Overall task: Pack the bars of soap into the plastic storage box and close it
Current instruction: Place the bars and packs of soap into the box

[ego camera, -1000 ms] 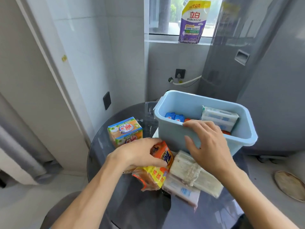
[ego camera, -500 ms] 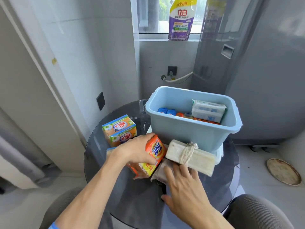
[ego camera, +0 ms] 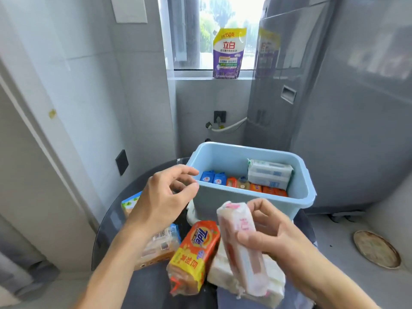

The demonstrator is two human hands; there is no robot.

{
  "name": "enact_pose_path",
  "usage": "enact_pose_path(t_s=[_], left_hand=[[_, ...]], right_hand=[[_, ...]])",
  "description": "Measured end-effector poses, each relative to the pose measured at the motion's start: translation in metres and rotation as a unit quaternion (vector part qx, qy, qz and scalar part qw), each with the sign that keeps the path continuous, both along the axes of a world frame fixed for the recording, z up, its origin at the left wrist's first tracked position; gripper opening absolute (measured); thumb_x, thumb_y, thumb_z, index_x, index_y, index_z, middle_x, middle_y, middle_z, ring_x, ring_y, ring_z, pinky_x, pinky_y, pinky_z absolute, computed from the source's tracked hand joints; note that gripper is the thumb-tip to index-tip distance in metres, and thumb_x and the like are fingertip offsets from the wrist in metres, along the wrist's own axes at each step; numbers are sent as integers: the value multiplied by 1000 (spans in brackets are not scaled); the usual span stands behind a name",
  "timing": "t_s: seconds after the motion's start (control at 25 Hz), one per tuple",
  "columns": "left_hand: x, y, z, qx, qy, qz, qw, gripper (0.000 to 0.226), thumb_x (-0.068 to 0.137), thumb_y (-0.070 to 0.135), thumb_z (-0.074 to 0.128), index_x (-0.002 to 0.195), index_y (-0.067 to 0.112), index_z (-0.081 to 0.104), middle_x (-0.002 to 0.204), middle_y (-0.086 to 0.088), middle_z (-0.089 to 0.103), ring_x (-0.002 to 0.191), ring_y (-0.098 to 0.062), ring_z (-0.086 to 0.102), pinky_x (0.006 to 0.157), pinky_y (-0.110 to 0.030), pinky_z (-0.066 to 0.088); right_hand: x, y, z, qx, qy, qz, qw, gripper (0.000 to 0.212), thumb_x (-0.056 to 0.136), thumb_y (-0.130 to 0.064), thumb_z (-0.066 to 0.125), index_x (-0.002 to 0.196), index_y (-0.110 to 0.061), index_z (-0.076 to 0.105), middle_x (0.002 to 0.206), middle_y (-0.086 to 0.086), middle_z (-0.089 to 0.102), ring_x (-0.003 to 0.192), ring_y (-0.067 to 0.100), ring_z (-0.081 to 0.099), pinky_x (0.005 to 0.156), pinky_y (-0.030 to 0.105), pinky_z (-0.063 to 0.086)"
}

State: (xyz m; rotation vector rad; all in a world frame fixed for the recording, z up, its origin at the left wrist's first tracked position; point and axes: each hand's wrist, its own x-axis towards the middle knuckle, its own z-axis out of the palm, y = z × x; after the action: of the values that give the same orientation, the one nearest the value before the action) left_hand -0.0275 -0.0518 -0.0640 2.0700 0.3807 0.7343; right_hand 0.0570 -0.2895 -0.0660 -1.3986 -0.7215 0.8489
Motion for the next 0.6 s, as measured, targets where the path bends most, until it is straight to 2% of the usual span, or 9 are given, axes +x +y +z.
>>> enact_pose_path(t_s=[0.16,0.2,0.28,0.36,0.4,0.44,0.48,0.56,0.6], left_hand=[[48,1,17,192,64,-29,979,19,88,34,65,106,28,70,110,18,68,103,-5,56,94,-22,40],[56,2,12,224,98,-37,969,13,92,30,62,98,23,71,103,13,70,98,-9,57,101,-28,38],[63,2,-6,269,126,-24,955,35,97,29,50,67,15,61,68,7,63,75,-16,54,106,-36,32],[63,2,-17,256,101,3,961,44,94,30,43,53,15,41,49,6,42,61,-15,44,108,-35,30],[63,1,-20,249,85,8,965,45,93,31,43,51,18,35,46,7,37,57,-15,41,108,-33,30],[62,0,-21,248,67,8,967,46,92,32,44,50,18,32,44,7,35,55,-15,40,107,-32,32],[60,-3,-24,250,48,10,967,46,92,34,44,50,19,32,44,9,35,54,-14,40,104,-32,34],[56,-4,-27,257,12,14,966,46,93,36,44,50,26,32,45,14,37,55,-11,44,101,-31,36],[55,-5,-30,260,3,11,966,45,94,37,43,51,30,32,46,17,37,57,-9,47,101,-31,36]], right_hand=[[57,26,49,101,205,-37,973,46,80,-30,69,118,-5,68,111,22,69,96,42,67,79,63,54],[68,34,54,88,194,-42,976,45,80,-21,67,120,-1,65,107,25,68,91,44,67,75,68,53],[92,55,57,30,127,-98,987,43,77,3,62,120,2,59,101,29,65,85,42,65,72,72,52],[113,79,60,-20,15,-153,988,37,75,6,64,111,-2,61,103,28,68,85,37,67,73,59,58],[124,91,61,-46,-99,-159,981,32,75,-1,71,105,-8,62,99,21,71,83,31,68,69,48,60],[135,103,62,-94,-251,-136,954,28,73,-12,77,96,-17,61,89,10,70,79,24,66,63,35,56],[145,114,60,-160,-403,-91,896,27,71,-24,80,85,-25,57,80,-2,65,74,19,62,55,28,47],[157,133,48,-262,-634,-4,727,25,73,-39,76,82,-32,54,78,-10,58,75,18,58,51,24,33],[158,138,38,-277,-705,15,653,25,76,-42,73,93,-30,59,87,-8,60,82,19,59,55,25,34]])
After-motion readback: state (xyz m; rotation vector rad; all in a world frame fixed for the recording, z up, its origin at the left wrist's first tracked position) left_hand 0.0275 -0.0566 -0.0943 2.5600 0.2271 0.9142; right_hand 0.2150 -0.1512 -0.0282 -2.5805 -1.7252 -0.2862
